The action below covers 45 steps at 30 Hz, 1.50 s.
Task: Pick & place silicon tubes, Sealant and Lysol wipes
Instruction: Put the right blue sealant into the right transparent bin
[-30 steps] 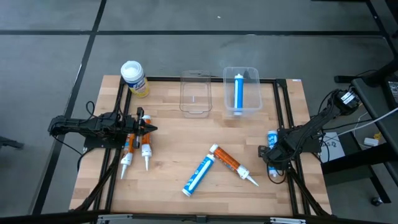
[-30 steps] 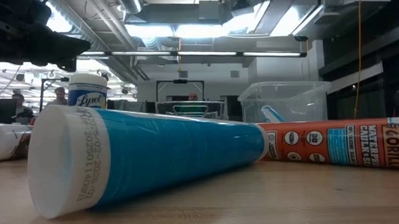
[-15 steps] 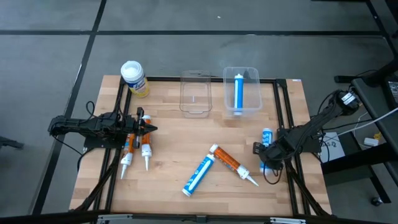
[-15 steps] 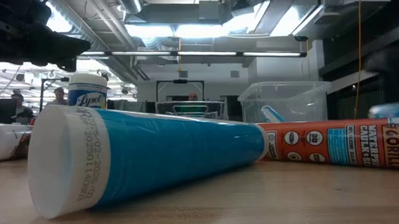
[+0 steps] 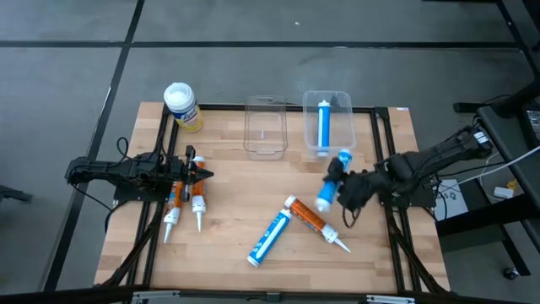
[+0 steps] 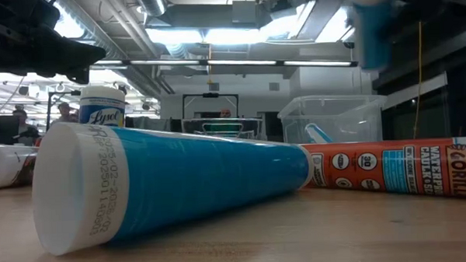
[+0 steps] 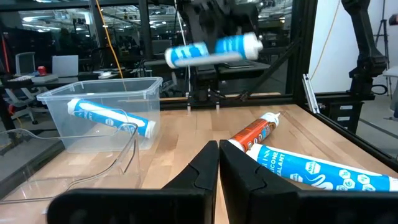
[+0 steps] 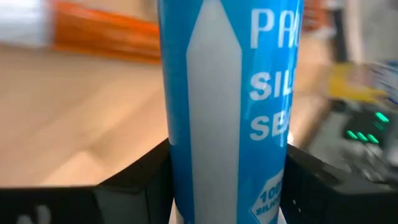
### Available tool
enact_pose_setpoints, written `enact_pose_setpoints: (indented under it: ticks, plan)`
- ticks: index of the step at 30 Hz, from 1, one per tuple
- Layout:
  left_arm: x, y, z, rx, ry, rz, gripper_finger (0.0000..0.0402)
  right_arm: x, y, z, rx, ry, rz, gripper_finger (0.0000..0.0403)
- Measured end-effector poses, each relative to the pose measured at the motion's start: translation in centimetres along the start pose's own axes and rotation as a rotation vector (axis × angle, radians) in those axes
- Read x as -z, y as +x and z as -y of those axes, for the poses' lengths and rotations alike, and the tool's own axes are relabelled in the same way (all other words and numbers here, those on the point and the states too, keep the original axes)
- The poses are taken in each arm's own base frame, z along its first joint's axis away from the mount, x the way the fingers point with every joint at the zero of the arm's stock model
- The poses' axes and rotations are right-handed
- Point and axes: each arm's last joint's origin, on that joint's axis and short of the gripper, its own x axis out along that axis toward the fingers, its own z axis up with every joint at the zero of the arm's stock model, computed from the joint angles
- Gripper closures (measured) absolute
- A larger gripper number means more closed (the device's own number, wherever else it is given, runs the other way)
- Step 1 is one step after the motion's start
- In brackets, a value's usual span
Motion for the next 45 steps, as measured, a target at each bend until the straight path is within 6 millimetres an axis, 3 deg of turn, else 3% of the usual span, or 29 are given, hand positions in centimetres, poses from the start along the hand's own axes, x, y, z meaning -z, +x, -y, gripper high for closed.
enact_pose_setpoints:
  ticks: [8,18,31,38,45]
  plan:
    - [0.0,0.0,0.0,0.0,0.0,0.0,0.0393,1.4,-1.7,5.2,0.2,0.185,-0.023,0.0185]
    - [0.0,0.0,0.0,0.0,0.0,0.0,0.0391,4.4,-3.5,10.3,0.456,0.401,-0.13,0.0185]
    - [0.0,0.0,0.0,0.0,0.0,0.0,0.0393,7.5,-4.5,17.9,0.689,1.005,-0.101,0.0186]
    - [0.0,0.0,0.0,0.0,0.0,0.0,0.0391,9.5,-4.0,19.6,0.751,1.299,-0.091,0.0186]
    - [0.0,0.0,0.0,0.0,0.0,0.0,0.0391,11.8,-3.6,19.2,0.786,1.572,-0.124,0.0186]
